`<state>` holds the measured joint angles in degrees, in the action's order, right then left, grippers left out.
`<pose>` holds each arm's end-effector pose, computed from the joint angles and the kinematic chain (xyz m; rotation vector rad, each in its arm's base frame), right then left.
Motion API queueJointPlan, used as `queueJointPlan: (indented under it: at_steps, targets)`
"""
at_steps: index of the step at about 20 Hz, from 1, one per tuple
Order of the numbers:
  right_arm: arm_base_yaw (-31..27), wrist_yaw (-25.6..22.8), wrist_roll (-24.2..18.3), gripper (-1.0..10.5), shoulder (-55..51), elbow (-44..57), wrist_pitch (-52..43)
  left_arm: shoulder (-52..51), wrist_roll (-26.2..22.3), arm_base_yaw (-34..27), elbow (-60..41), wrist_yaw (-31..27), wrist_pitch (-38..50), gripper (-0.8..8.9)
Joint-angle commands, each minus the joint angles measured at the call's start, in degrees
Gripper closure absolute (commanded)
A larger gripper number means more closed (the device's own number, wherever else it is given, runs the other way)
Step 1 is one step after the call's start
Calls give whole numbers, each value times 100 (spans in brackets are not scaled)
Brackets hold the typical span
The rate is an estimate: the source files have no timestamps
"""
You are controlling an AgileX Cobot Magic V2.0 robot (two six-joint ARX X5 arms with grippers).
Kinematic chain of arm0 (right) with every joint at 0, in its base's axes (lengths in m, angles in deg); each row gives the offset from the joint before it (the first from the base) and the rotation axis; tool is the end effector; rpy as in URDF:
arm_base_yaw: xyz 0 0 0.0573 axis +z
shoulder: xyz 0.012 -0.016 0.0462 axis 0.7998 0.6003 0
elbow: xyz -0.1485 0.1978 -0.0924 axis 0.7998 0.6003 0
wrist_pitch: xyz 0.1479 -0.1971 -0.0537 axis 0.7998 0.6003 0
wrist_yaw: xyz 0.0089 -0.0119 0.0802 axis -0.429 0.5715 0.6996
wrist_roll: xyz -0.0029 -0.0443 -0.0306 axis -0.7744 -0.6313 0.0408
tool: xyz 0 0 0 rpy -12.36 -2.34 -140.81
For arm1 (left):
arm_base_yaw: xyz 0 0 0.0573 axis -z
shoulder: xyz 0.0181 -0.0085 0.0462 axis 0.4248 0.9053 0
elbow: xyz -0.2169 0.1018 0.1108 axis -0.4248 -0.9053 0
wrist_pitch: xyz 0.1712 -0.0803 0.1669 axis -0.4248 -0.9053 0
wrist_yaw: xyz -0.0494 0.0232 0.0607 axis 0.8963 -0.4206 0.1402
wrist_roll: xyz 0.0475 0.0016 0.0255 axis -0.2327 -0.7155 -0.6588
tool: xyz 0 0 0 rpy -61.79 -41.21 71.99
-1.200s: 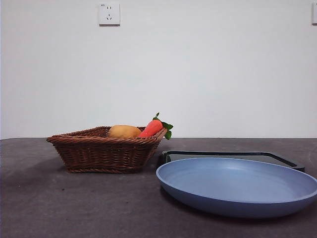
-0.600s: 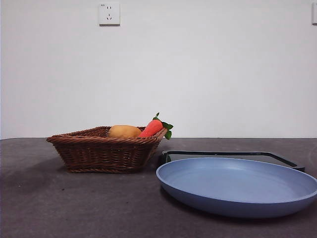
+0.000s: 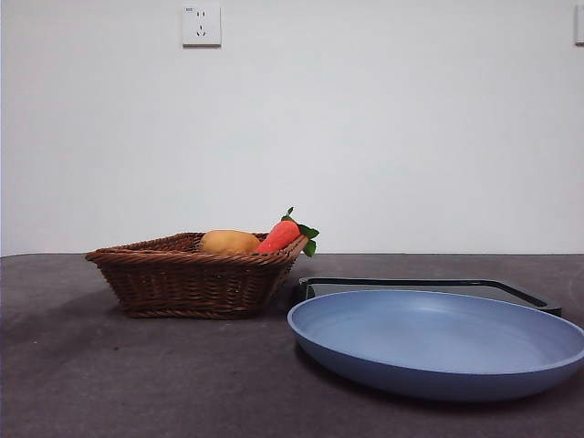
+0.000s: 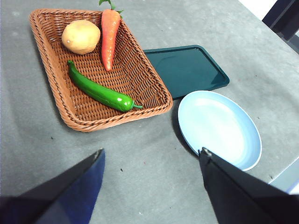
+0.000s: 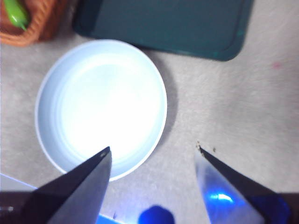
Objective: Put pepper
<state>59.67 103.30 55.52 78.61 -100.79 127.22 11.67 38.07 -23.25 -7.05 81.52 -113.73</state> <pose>0.1755 0.0285 0.2888 0.0536 1.0317 0.3884 0.1158 -0.0197 0.3059 -0.1502 0.5820 -0.5985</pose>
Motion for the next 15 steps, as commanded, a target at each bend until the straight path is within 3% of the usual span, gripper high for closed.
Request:
queueJointPlan:
  at_steps: [1, 7, 15]
  targets:
    - [140, 20, -26, 637, 638, -90, -293, 13, -22, 0, 85, 24, 22, 461]
    - [404, -20, -50, 637, 2129, -90, -1156, 13, -24, 0, 85, 22, 22, 461]
    - [487, -20, -177, 655, 3303, -90, -1563, 13, -24, 0, 85, 15, 26, 461]
